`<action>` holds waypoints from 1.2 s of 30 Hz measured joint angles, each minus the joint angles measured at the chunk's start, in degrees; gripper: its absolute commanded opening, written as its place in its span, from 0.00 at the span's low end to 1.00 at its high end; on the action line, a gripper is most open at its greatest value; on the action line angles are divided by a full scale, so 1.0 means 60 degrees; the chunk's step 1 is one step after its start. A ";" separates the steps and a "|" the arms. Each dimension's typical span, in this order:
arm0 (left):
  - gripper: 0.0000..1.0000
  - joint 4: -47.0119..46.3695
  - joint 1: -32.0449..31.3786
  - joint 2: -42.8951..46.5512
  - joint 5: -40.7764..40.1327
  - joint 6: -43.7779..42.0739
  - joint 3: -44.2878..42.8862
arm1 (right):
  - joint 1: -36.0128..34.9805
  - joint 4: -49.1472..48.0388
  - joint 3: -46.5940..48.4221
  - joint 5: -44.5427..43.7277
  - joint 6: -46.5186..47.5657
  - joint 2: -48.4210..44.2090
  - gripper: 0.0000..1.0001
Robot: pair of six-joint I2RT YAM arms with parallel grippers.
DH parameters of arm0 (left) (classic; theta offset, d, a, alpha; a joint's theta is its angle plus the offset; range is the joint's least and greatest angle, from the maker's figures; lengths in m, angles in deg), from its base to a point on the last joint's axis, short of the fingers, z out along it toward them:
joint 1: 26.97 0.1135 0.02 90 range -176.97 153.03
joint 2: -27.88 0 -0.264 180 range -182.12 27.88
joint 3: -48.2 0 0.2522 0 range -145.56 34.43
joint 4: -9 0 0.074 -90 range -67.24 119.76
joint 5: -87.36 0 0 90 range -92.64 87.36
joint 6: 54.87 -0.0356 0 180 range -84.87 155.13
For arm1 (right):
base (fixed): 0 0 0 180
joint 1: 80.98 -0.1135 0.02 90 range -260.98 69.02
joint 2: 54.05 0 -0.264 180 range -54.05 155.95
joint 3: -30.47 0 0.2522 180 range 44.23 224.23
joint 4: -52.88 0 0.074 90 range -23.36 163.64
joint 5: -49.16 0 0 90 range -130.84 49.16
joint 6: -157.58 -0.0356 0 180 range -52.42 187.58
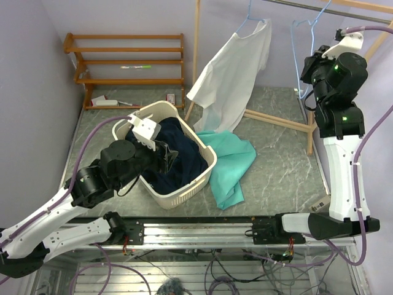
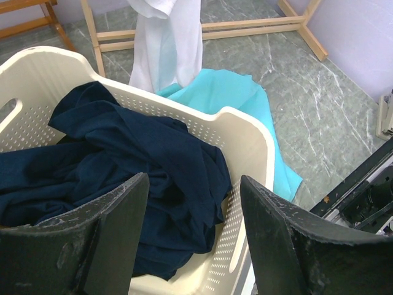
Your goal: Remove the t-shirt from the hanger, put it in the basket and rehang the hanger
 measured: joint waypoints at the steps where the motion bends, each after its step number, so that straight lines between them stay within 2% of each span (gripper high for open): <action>1: 0.72 0.0000 0.0000 -0.0011 0.0011 0.0000 0.0000 | 0.0004 -0.0036 0.0062 -0.0036 0.0000 0.0000 0.00; 15: 0.73 0.0004 0.0044 -0.0182 0.0098 0.0000 0.0004 | 0.0113 -0.0331 0.1071 -0.0361 0.0000 0.1526 0.01; 16: 0.73 0.0004 0.0044 -0.0204 0.0131 0.0000 0.0004 | 0.0120 -0.0306 0.1056 -0.0361 -0.0015 0.1585 0.07; 19: 0.74 0.0000 0.0047 -0.0240 0.0193 0.0000 0.0018 | 0.0131 -0.0266 0.0780 -0.0328 -0.0182 0.1566 0.36; 21: 0.75 0.0004 0.0051 -0.0237 0.0215 0.0000 0.0055 | 0.0135 -0.0291 0.0328 -0.0226 -0.0324 0.1322 0.47; 22: 0.76 0.0000 0.0055 -0.0240 0.0219 0.0000 0.0066 | 0.0142 -0.0266 0.0007 -0.0146 -0.0382 0.1115 0.63; 25: 0.79 -0.0007 0.0062 -0.0233 0.0277 -0.0007 0.0146 | 0.0153 -0.0113 -0.0739 0.0087 -0.0637 0.0423 0.82; 28: 0.84 -0.0011 0.0066 -0.0244 0.0401 -0.0033 0.0160 | 0.0164 0.0182 -0.1453 0.0412 -0.0889 -0.0557 0.87; 30: 0.87 -0.0055 0.0069 -0.0266 0.0539 -0.0080 0.0160 | 0.0171 0.0423 -0.1789 0.0663 -0.1064 -0.1257 0.99; 36: 0.90 -0.0557 0.0087 -0.0831 0.1381 -0.0342 0.0091 | 0.0175 0.1668 -0.3158 0.1741 -0.1341 -0.3599 1.00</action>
